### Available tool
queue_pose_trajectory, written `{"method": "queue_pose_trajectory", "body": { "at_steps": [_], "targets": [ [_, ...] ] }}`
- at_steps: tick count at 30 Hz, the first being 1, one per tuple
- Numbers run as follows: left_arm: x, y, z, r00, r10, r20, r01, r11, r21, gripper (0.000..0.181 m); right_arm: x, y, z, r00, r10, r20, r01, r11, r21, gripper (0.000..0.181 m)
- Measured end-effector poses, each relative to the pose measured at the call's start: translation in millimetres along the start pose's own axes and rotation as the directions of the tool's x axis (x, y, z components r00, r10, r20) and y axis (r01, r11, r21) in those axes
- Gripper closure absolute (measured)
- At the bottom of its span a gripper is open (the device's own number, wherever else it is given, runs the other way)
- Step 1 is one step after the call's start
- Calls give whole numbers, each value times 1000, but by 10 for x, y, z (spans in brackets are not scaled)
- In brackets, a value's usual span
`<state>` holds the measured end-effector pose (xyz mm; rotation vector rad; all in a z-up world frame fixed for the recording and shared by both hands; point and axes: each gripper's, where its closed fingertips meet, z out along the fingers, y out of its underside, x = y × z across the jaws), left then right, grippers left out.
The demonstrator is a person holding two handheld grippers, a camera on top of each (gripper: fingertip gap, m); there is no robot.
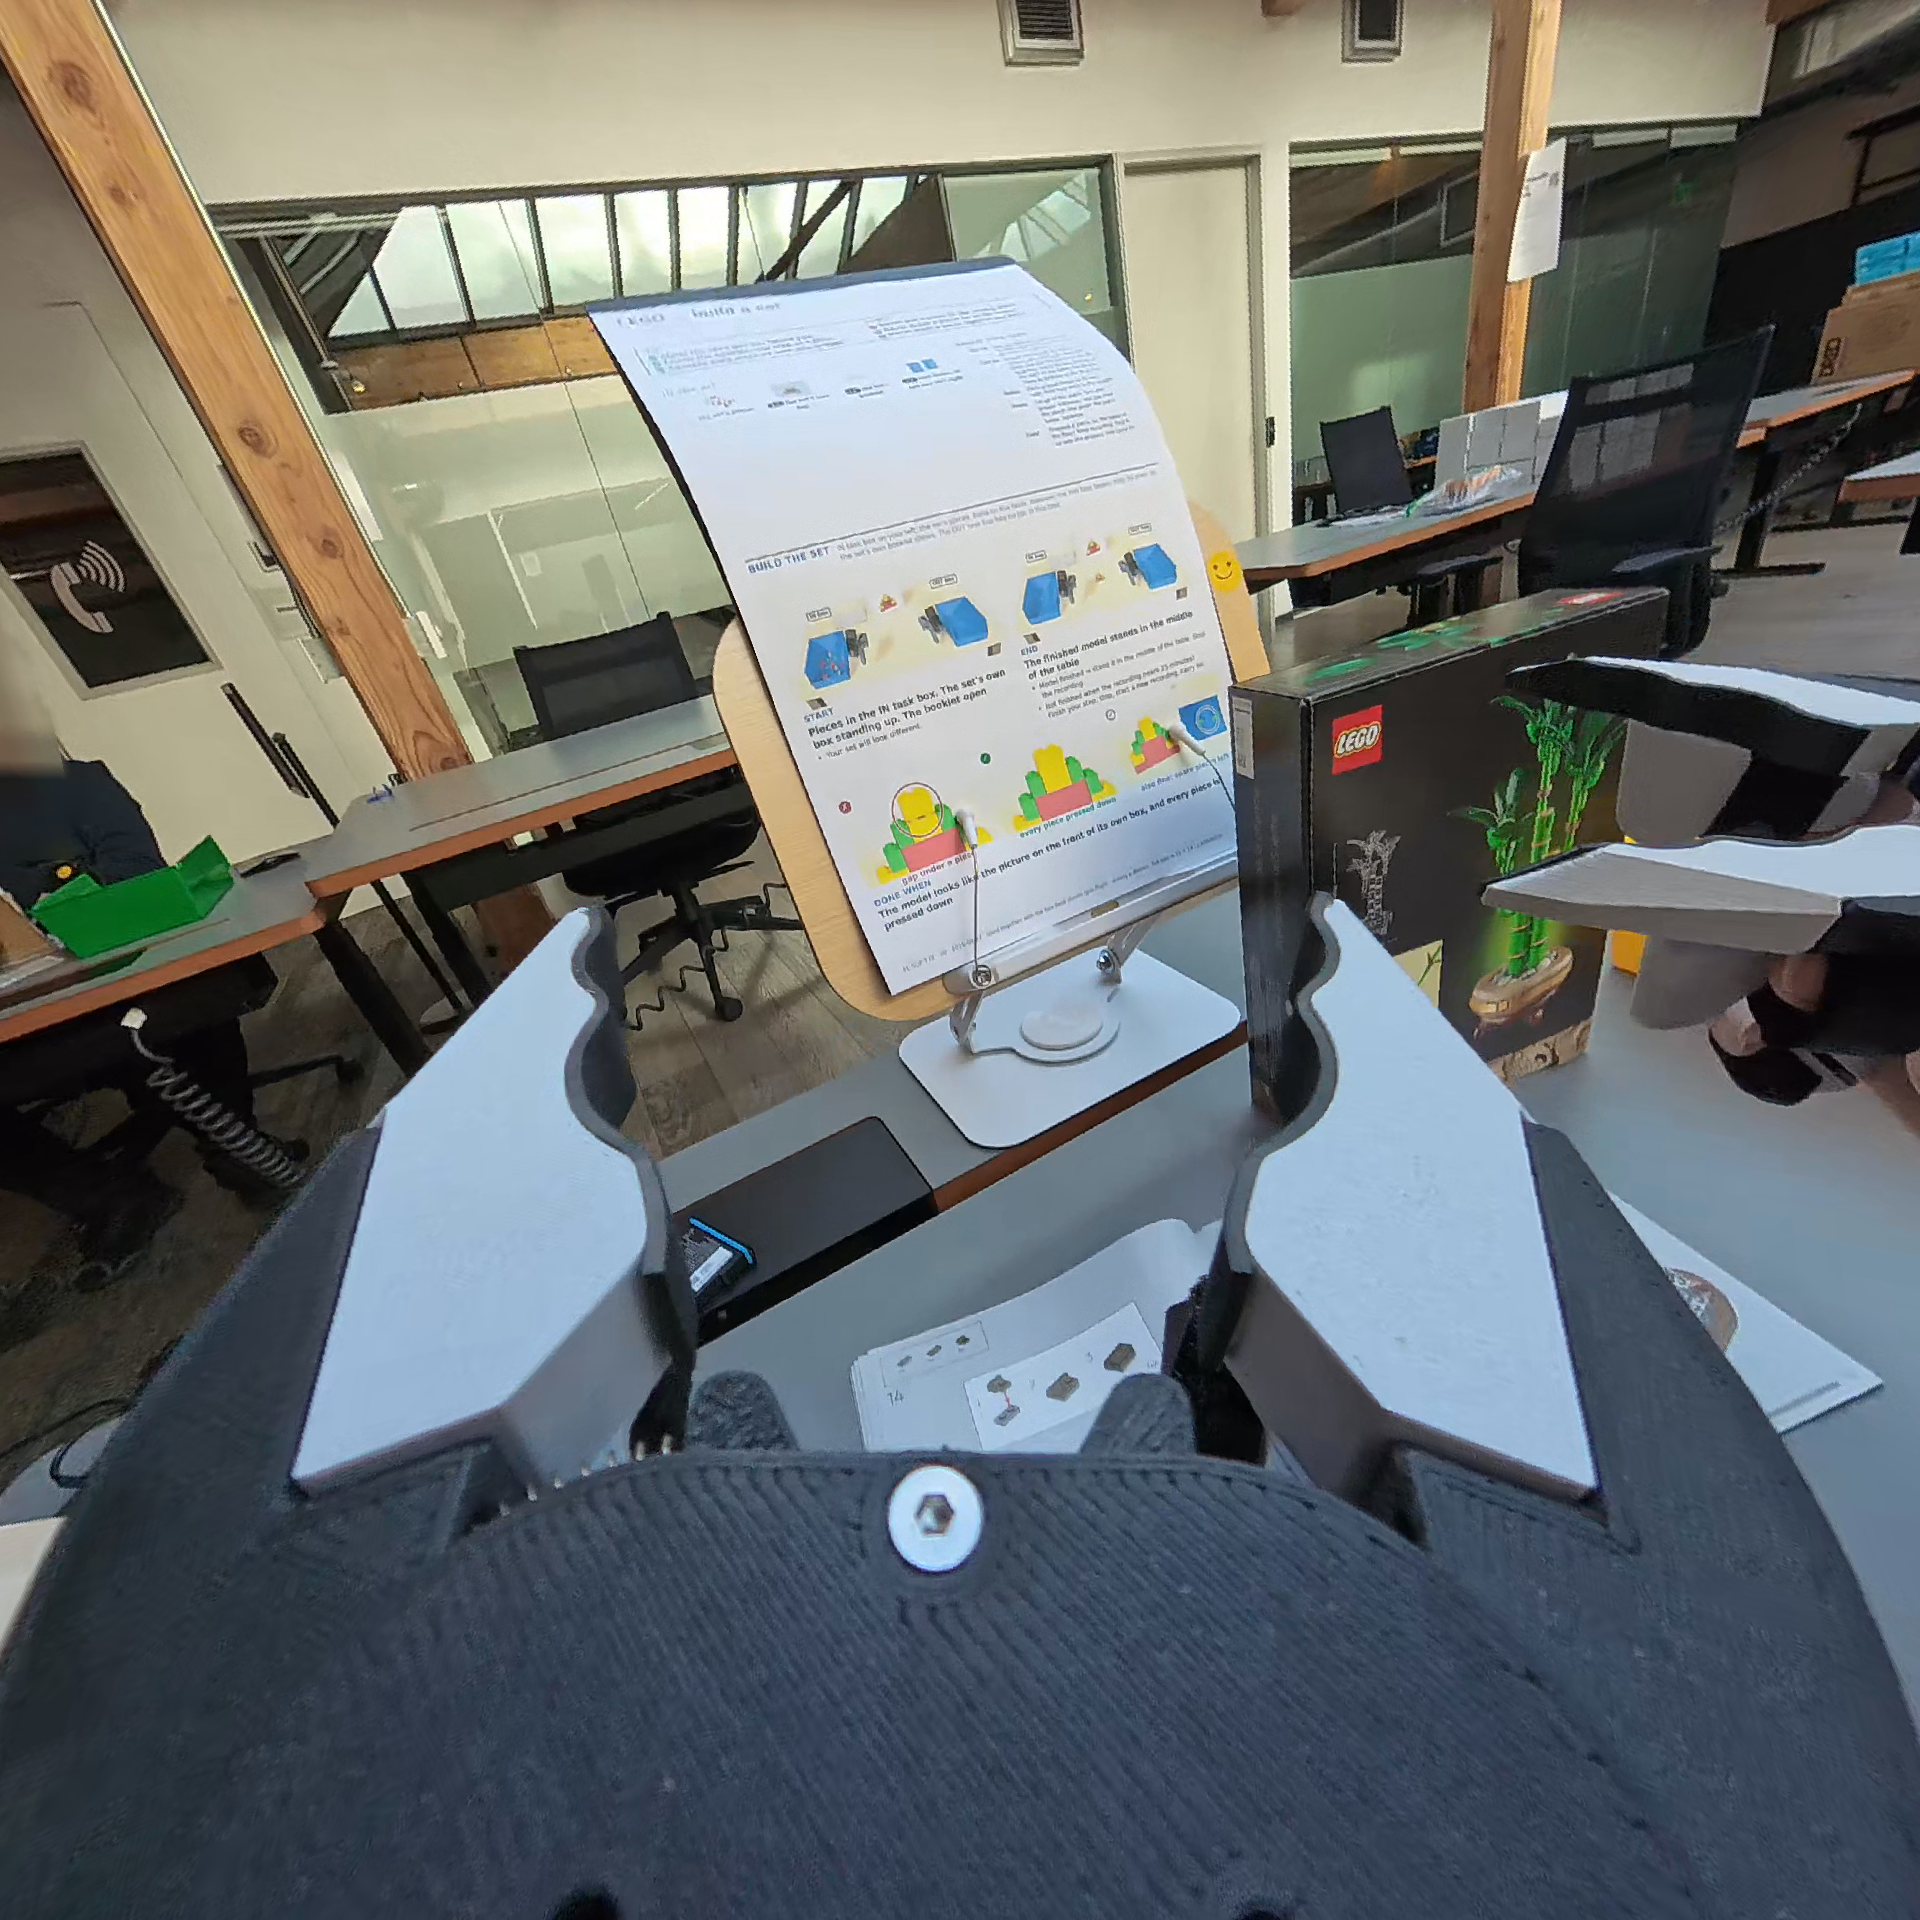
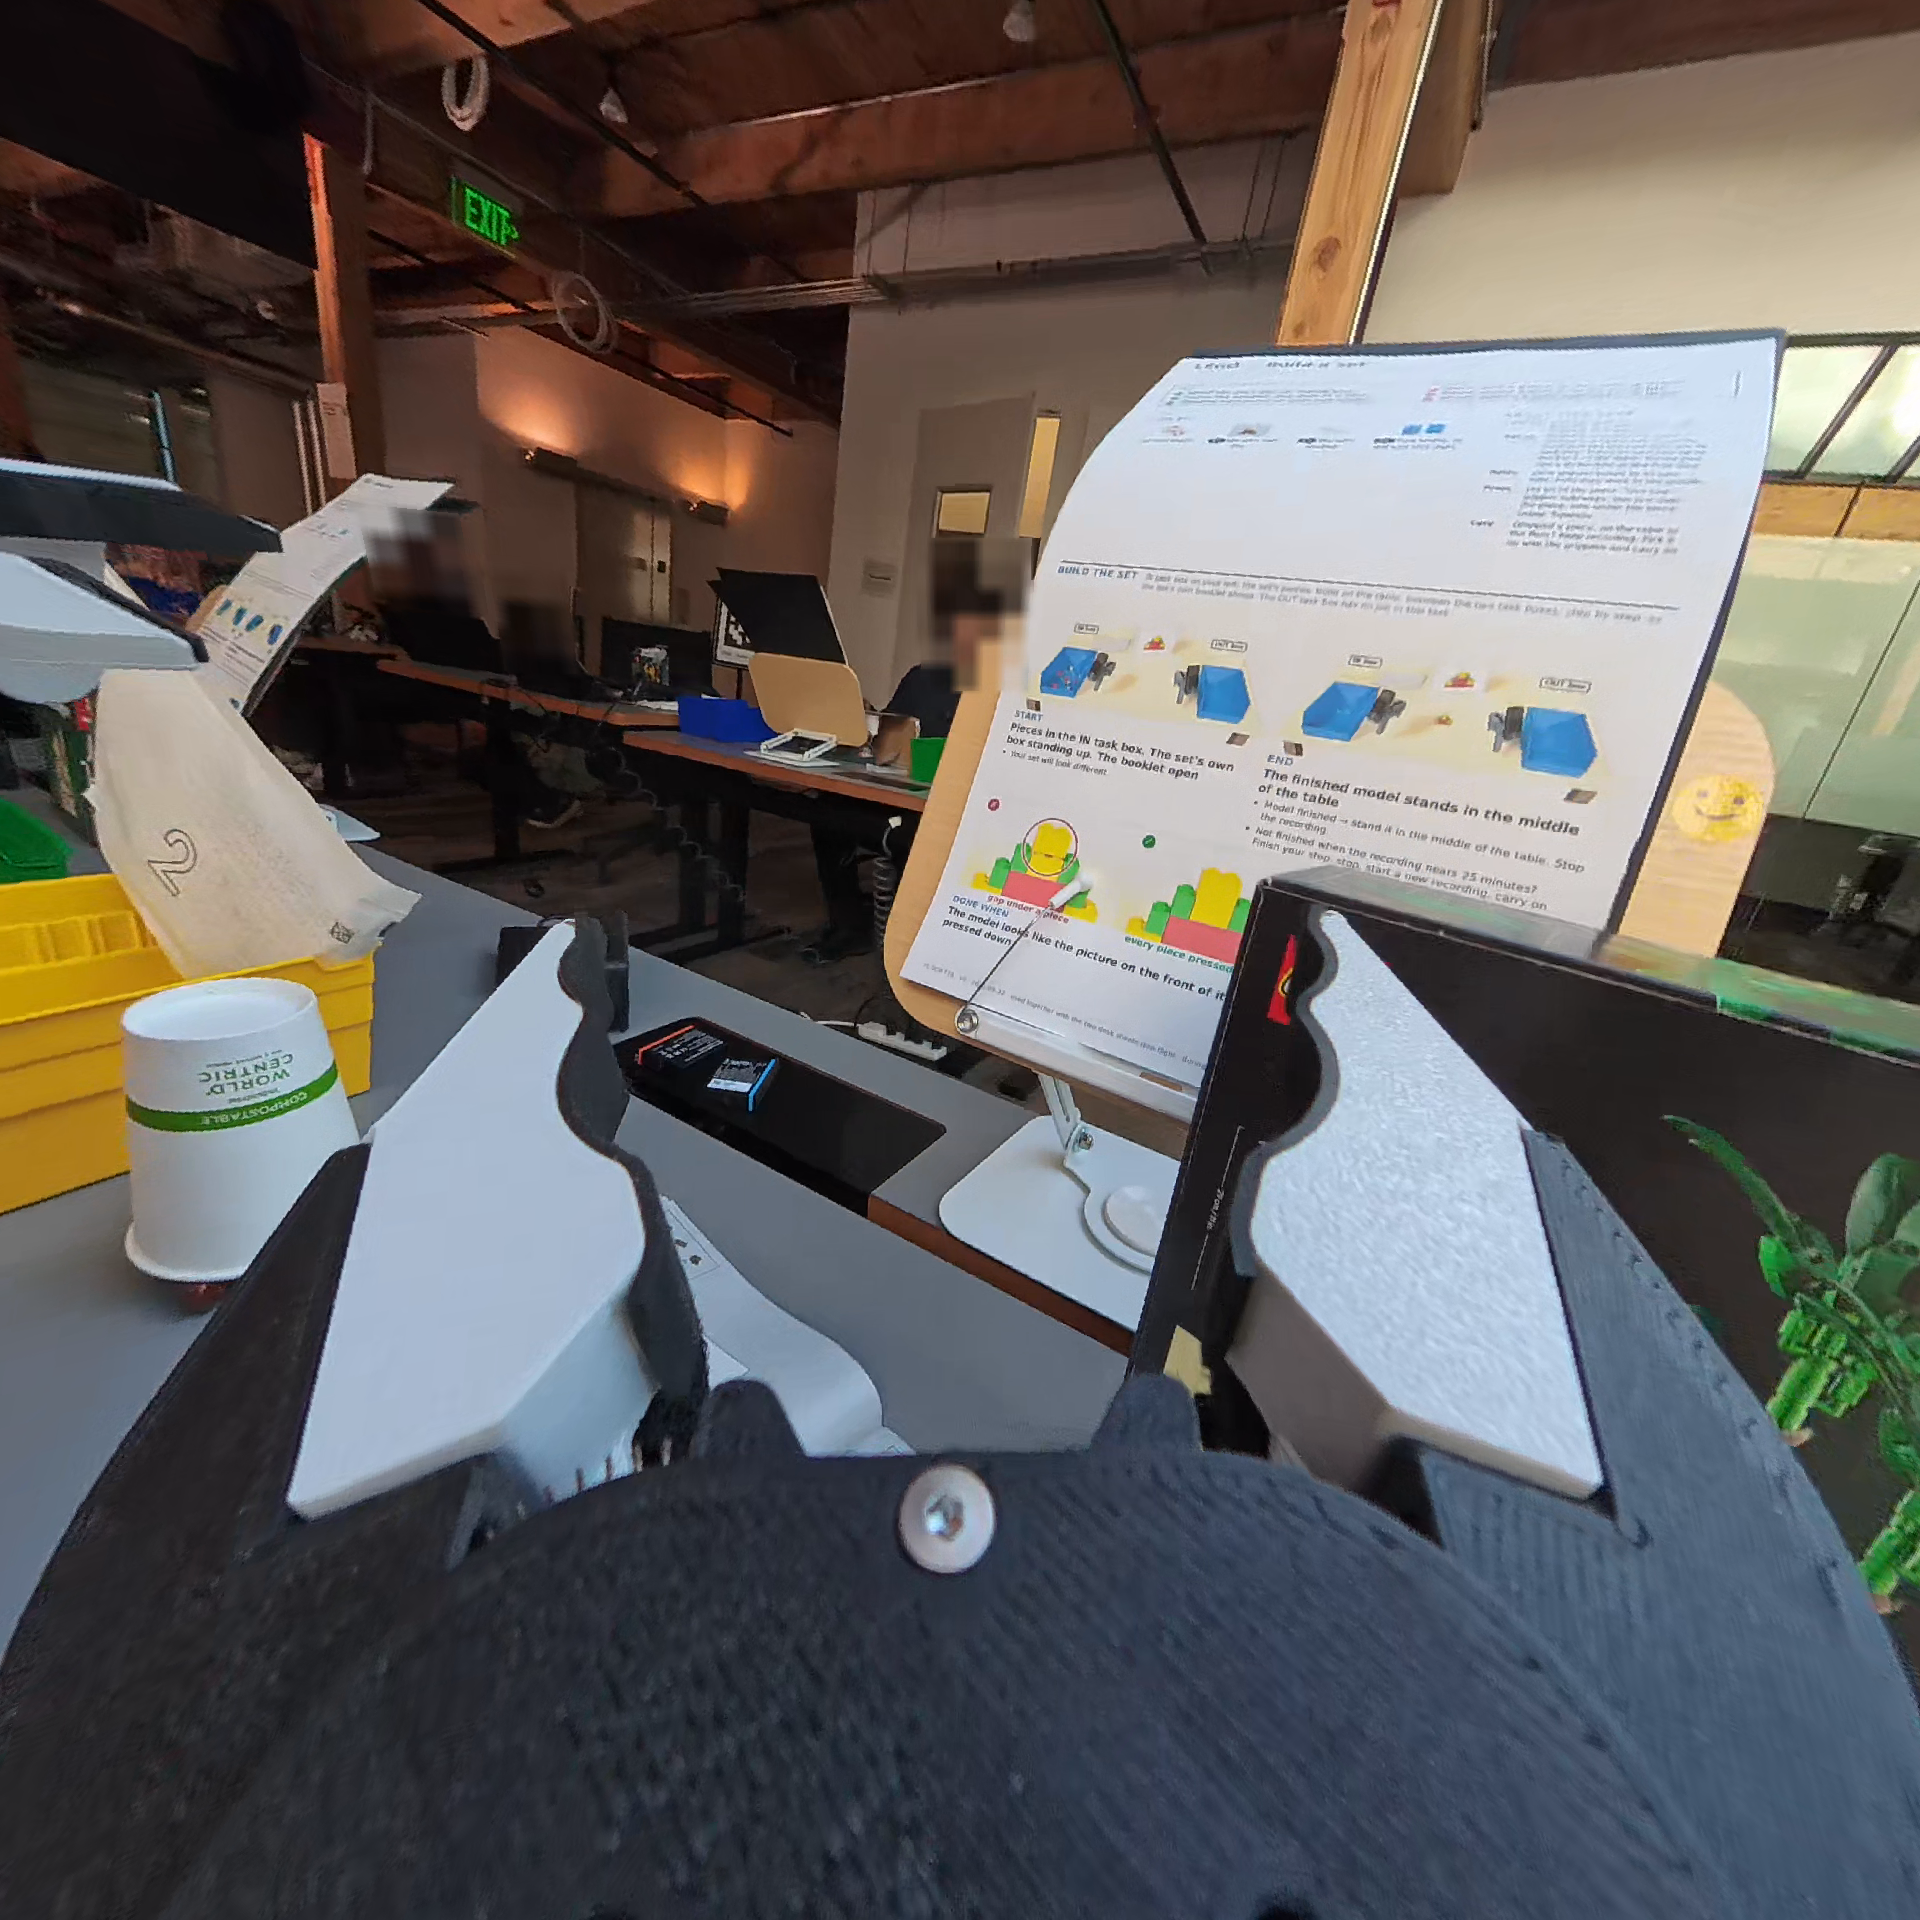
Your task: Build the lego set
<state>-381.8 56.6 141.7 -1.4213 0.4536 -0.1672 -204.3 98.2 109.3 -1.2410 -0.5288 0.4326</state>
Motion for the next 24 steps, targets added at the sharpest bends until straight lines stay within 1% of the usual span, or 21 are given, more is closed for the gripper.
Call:
{"method": "queue_pose_trajectory", "body": {
  "at_steps": [1, 2, 3, 5, 7, 9, 10, 12, 15, 17, 18, 20, 22, 24],
  "targets": [
    [10, 62, -16, 1000, -13, -2, 13, 1000, -3, 55, 6, 48, 1, 1000, 12, 7, -12, 1000, 0, 54],
    [16, 112, -24, 999, -31, -6, 31, 999, 10, 57, 18, 117, 12, 1000, 18, 10, -18, 1000, -23, 54],
    [25, 166, -6, 999, -46, -22, 46, 999, -2, 56, 41, 179, 22, 1000, 16, 2, -16, 999, -46, 54],
    [7, 291, 9, 998, -54, -39, 51, 995, -85, 51, 51, 253, 40, 1000, 4, -9, -5, 998, -69, 54],
    [-89, 291, -20, 1000, -27, -8, 26, 997, -75, 55, 9, 332, 58, 1000, -18, 1, 18, 994, -105, 54],
    [-169, 354, -53, 1000, 5, 8, -4, 994, -110, 55, -15, 395, 63, 998, -59, 0, 58, 986, -155, 54],
    [-197, 385, -76, 1000, 18, 5, -17, 991, -131, 55, -55, 388, 60, 998, -61, 17, 63, 983, -171, 54],
    [-209, 402, -141, 999, 34, -21, -37, 987, -157, 59, -187, 272, 46, 997, -21, 76, 35, 982, -187, 55],
    [-221, 323, -240, 999, 28, -29, -32, 988, -153, 62, -478, -125, -6, 973, 45, 227, 0, 981, -196, 57],
    [-152, 257, -298, 998, 16, -67, -25, 991, -134, 69, -633, -408, -41, 950, 39, 311, 18, 983, -180, 54],
    [-91, 231, -321, 995, 6, -98, -19, 991, -133, 73, -697, -502, -62, 939, 29, 344, 35, 983, -179, 54],
    [51, 117, -365, 986, -22, -163, 2, 993, -119, 75, -733, -540, -109, 932, 0, 362, 80, 975, -206, 55],
    [151, -82, -395, 979, -18, -205, 2, 997, -77, 79, -685, -458, -188, 944, -17, 329, 92, 973, -213, 55],
    [113, -211, -396, 983, 37, -182, -49, 997, -63, 80, -695, -290, -261, 940, 6, 342, 74, 972, -222, 58]
  ]
}}
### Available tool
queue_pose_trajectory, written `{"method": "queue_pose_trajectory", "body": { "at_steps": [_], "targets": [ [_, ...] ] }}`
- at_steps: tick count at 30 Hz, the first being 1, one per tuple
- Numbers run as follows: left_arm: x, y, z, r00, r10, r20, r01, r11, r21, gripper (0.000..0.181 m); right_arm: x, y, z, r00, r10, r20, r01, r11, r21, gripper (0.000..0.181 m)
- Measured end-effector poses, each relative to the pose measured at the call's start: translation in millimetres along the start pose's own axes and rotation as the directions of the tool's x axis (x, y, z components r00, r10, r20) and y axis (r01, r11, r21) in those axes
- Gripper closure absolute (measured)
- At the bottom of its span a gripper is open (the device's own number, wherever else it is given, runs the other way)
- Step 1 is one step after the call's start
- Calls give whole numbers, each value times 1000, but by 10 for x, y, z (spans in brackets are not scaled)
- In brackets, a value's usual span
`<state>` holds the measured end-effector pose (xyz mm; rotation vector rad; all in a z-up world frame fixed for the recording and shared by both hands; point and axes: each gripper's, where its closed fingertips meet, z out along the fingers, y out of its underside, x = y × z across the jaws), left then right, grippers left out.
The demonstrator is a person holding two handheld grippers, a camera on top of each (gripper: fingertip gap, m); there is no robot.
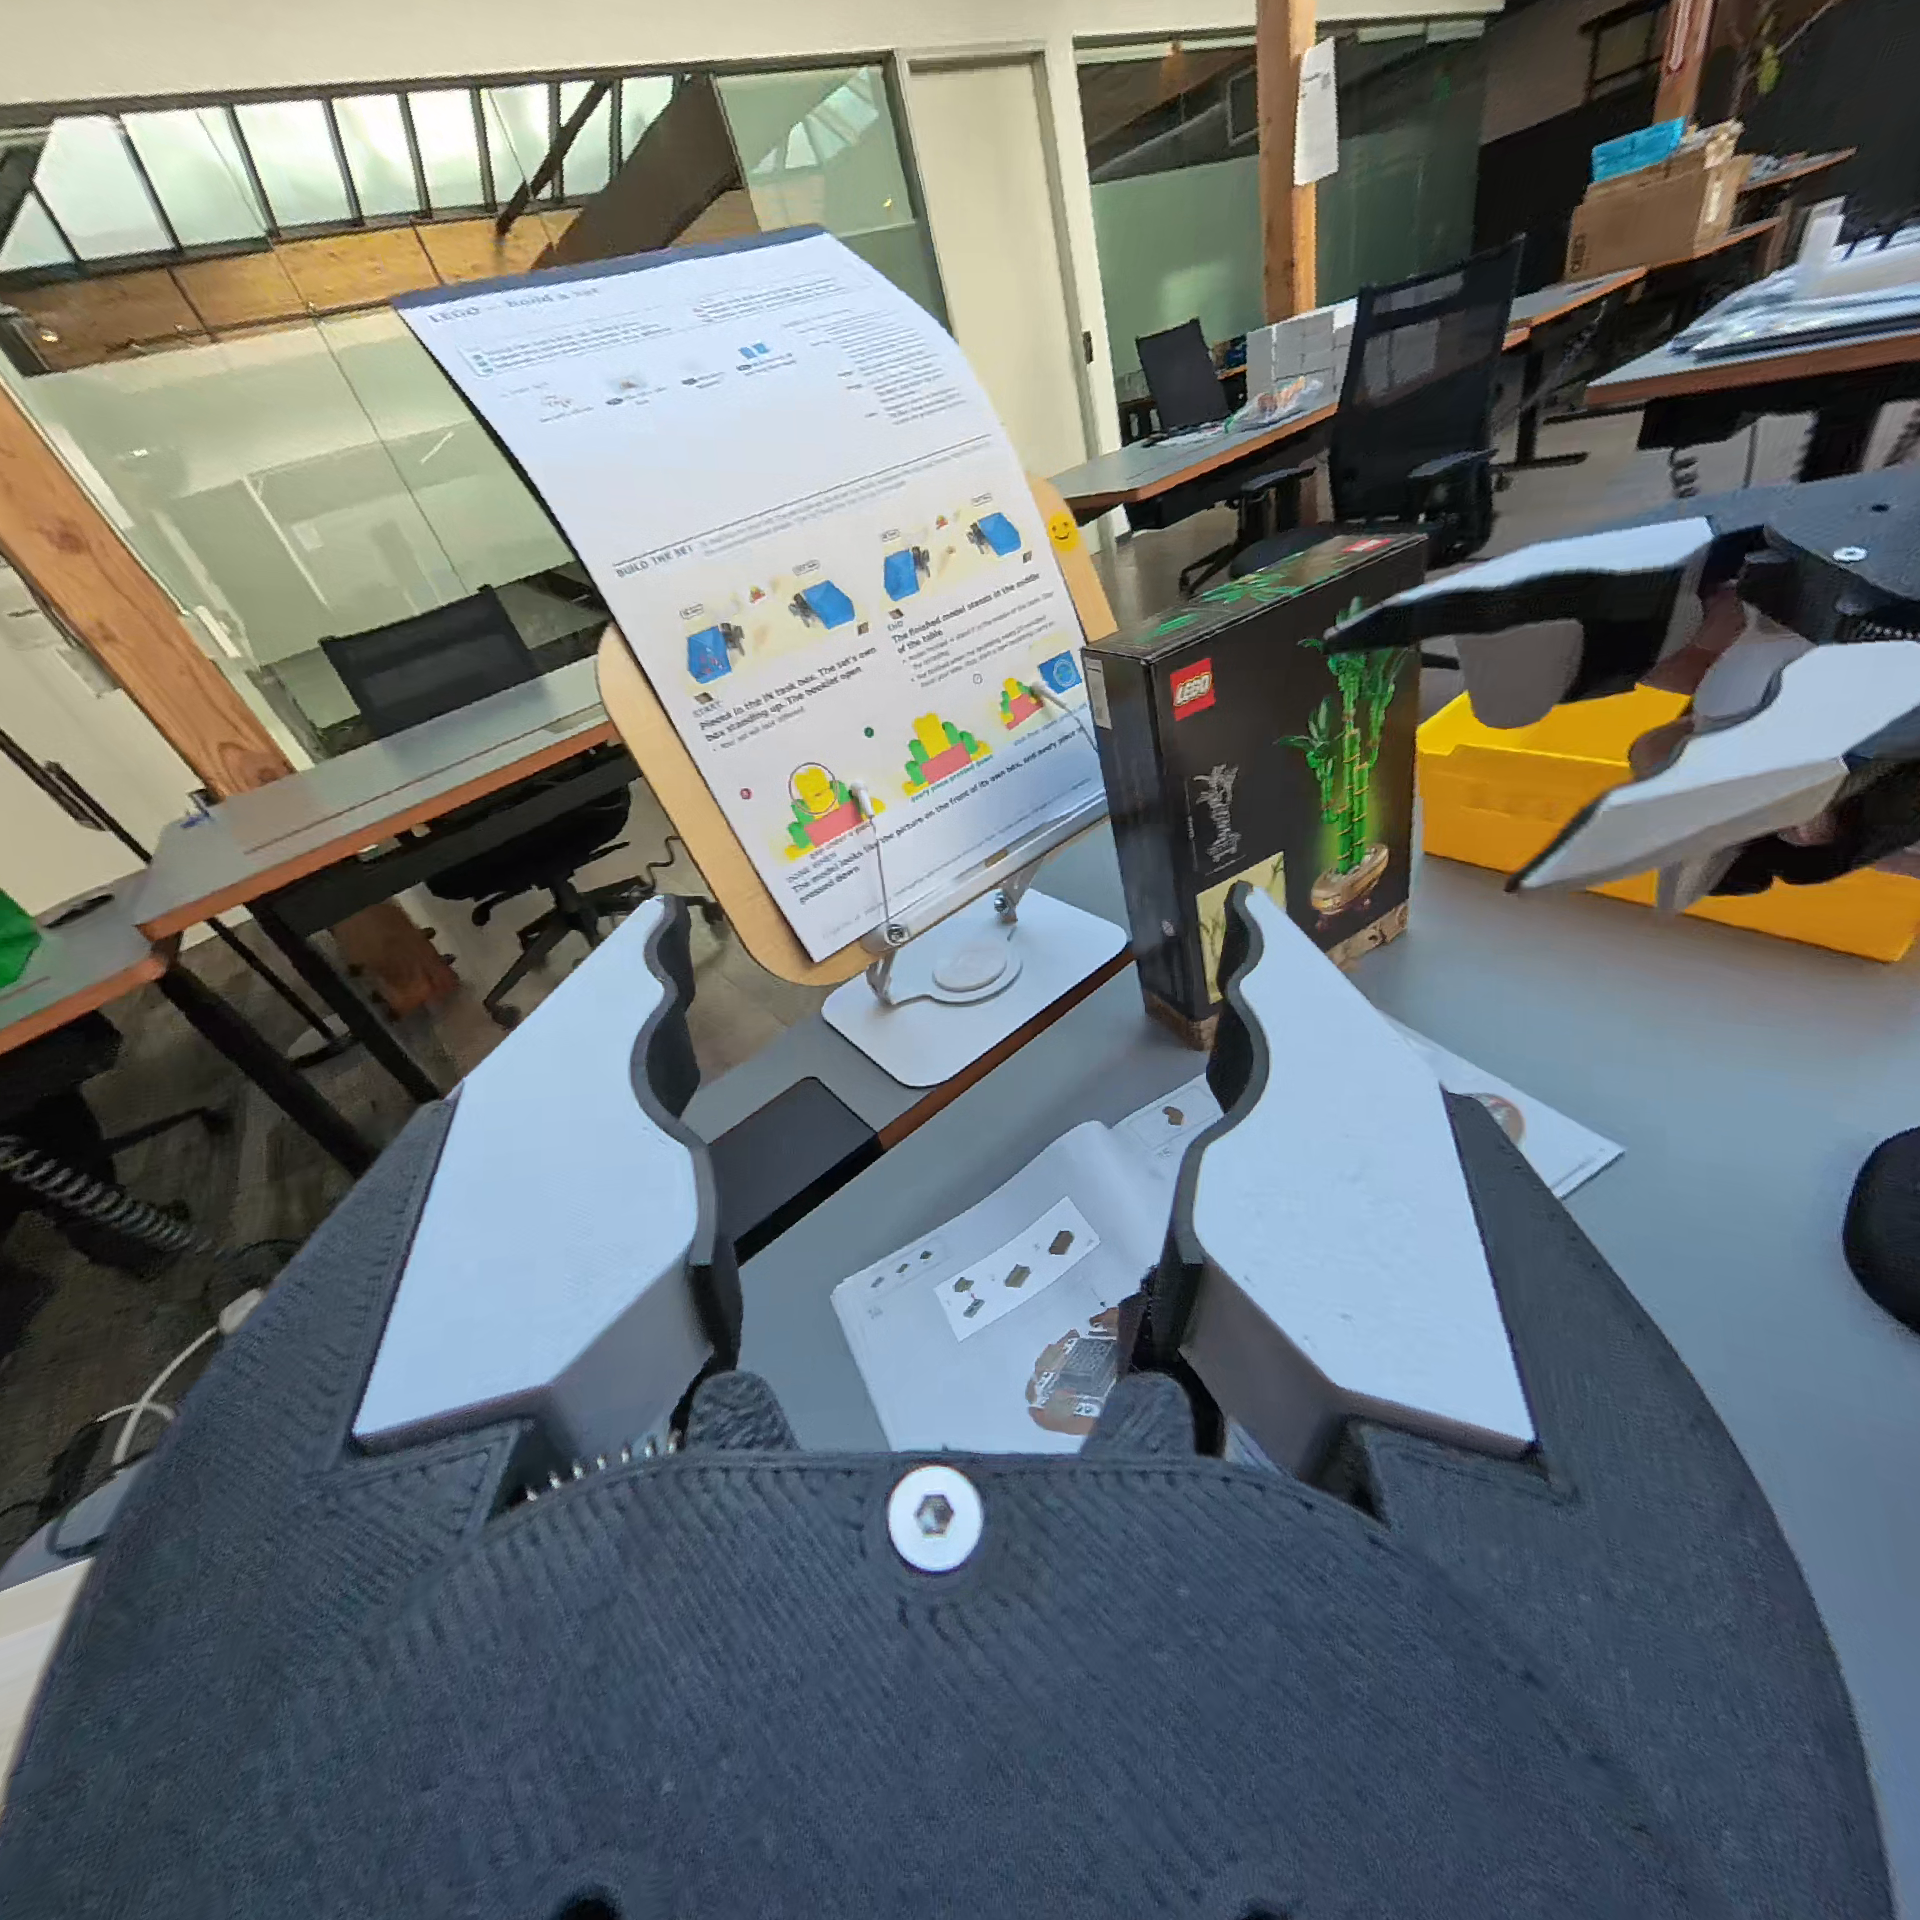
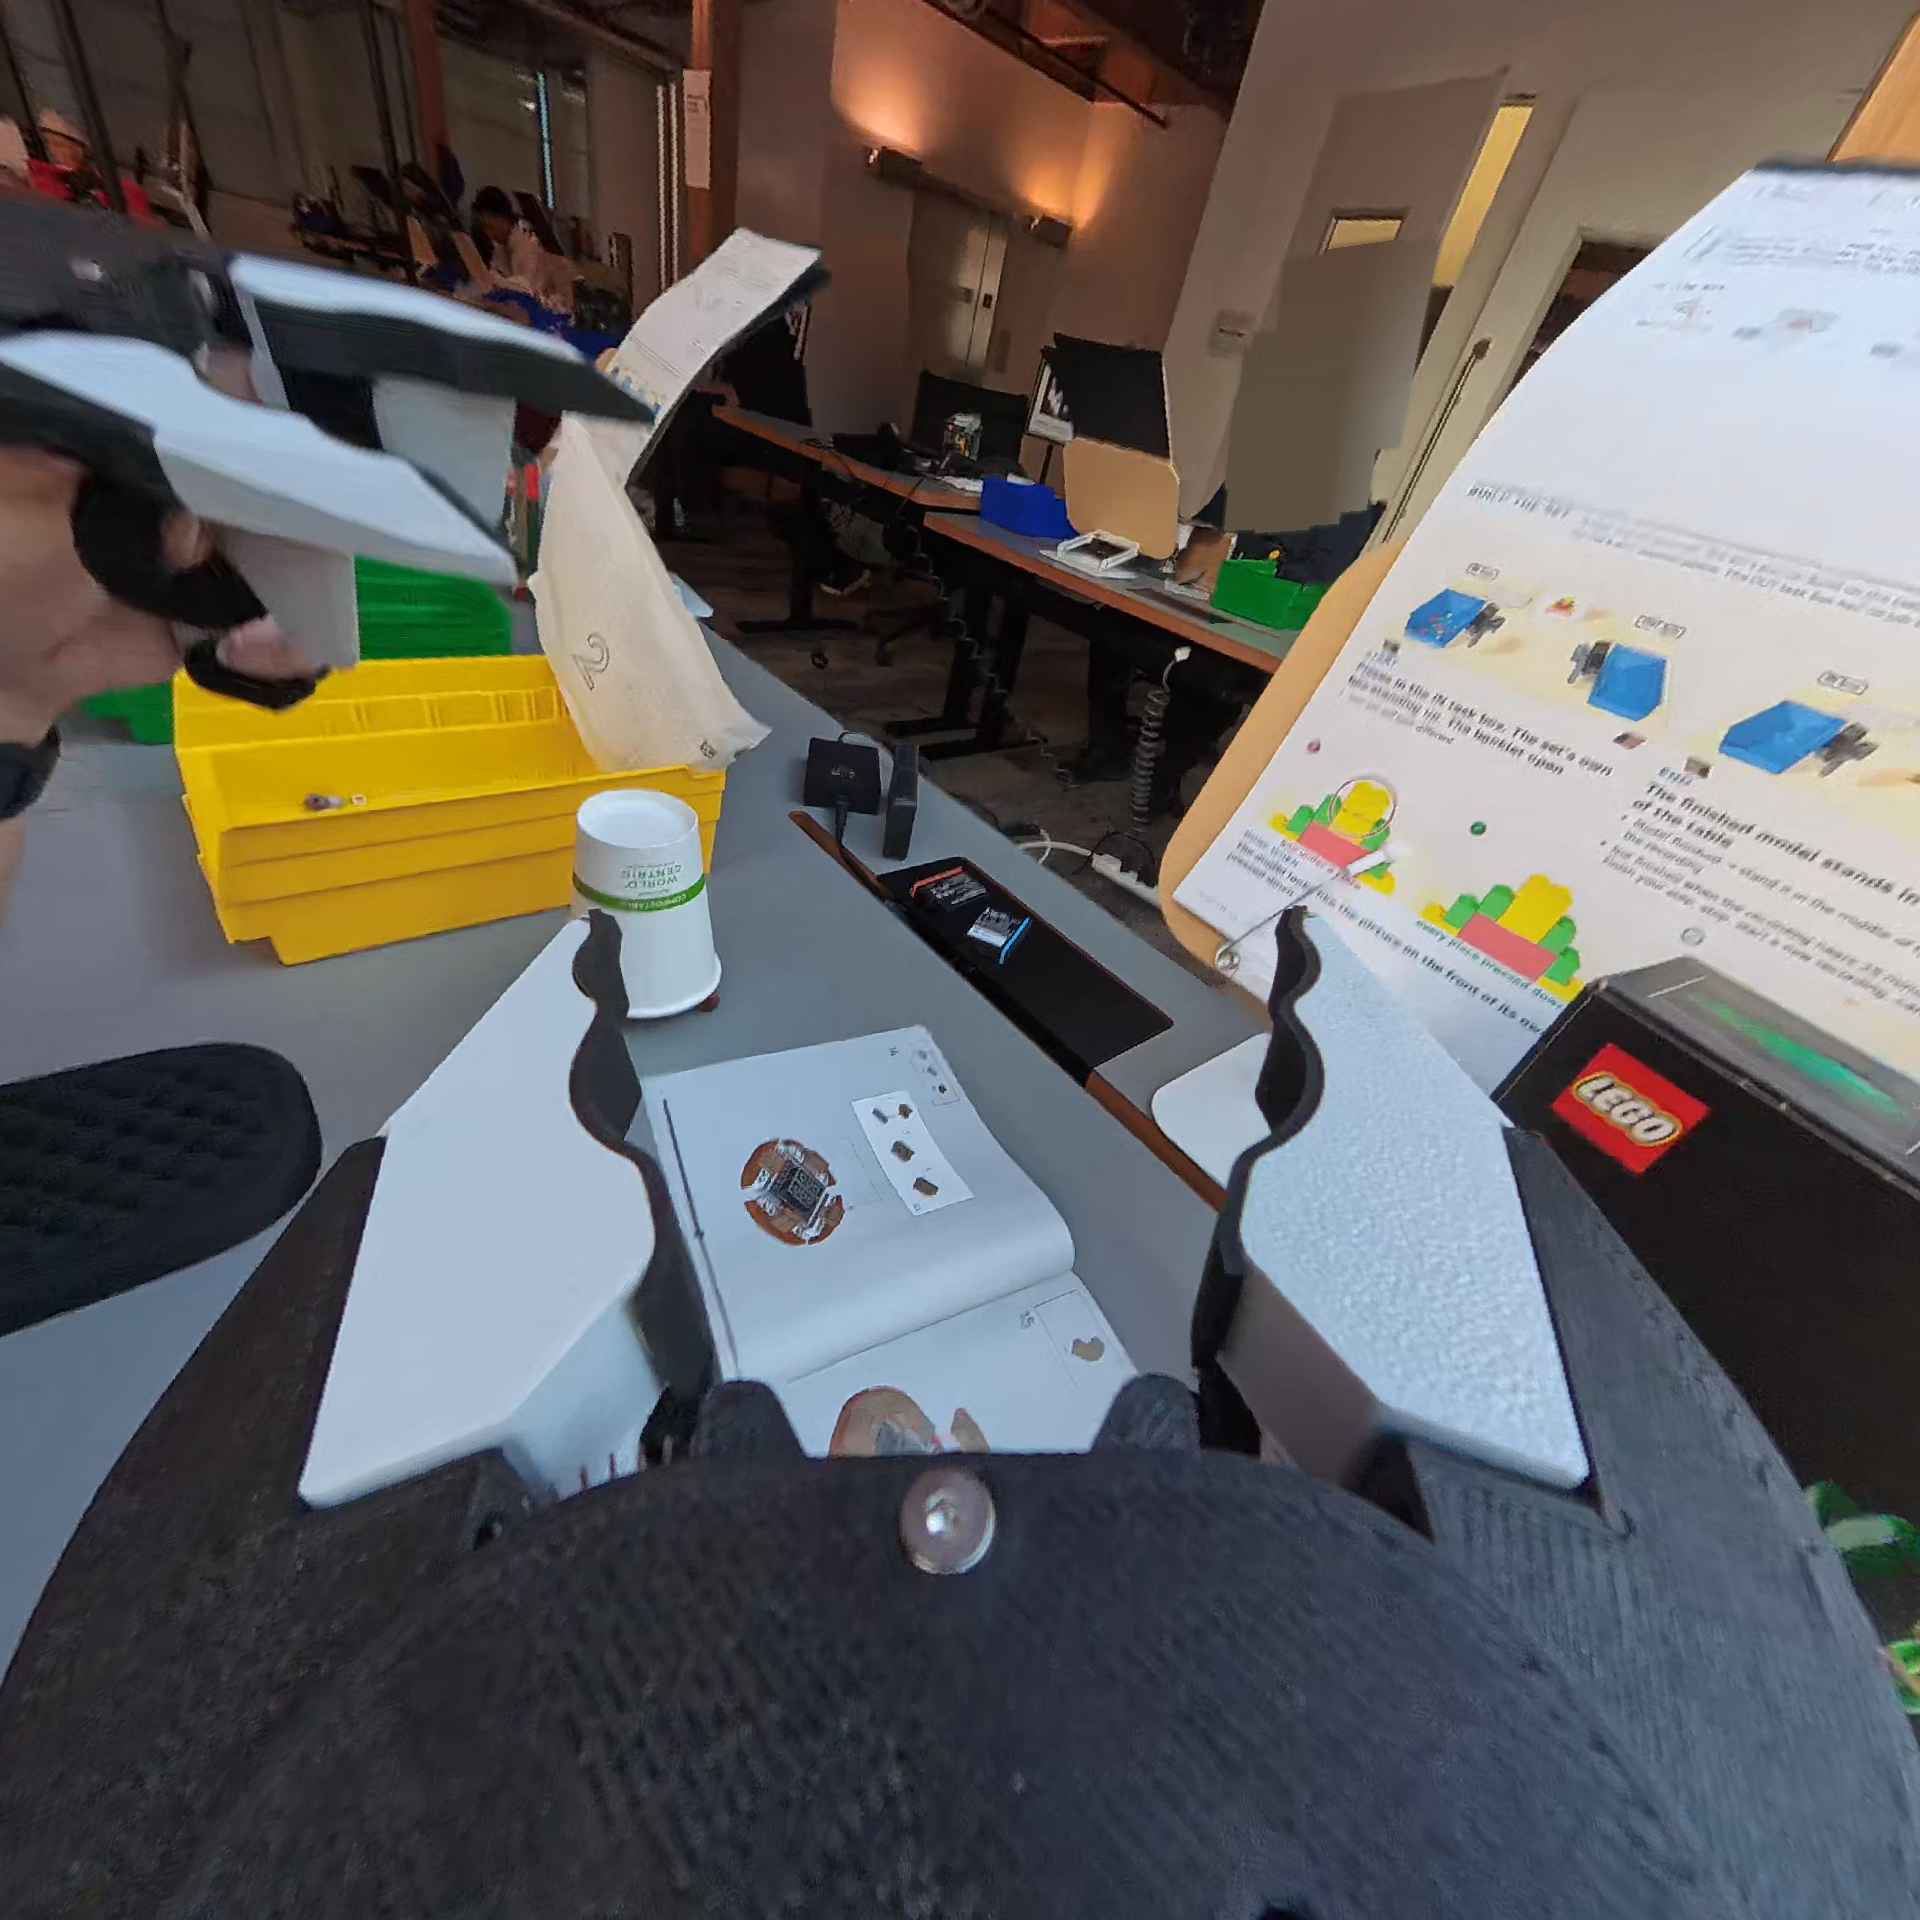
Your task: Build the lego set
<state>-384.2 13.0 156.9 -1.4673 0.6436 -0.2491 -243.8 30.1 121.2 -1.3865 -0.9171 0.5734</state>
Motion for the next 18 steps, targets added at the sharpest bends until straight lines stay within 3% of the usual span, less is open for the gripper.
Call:
{"method": "queue_pose_trajectory", "body": {
  "at_steps": [3, 5, 11, 18],
  "targets": [
    [-134, -44, -38, 999, 17, 32, -17, 1000, -15, 79, 107, 329, -18, 1000, -2, -18, 0, 989, -146, 58],
    [-189, -104, -51, 1000, -12, 3, 12, 999, 33, 82, 207, 290, -36, 997, -27, -67, 20, 994, -108, 58],
    [-514, -238, 115, 999, -49, -7, 50, 995, 87, 80, 92, 283, 122, 999, 31, 6, -31, 998, -48, 59],
    [-706, -815, 352, 996, -34, -81, 58, 944, 326, 81, 1, 264, 203, 1000, -18, 23, 19, 1000, -24, 60]
  ]
}}
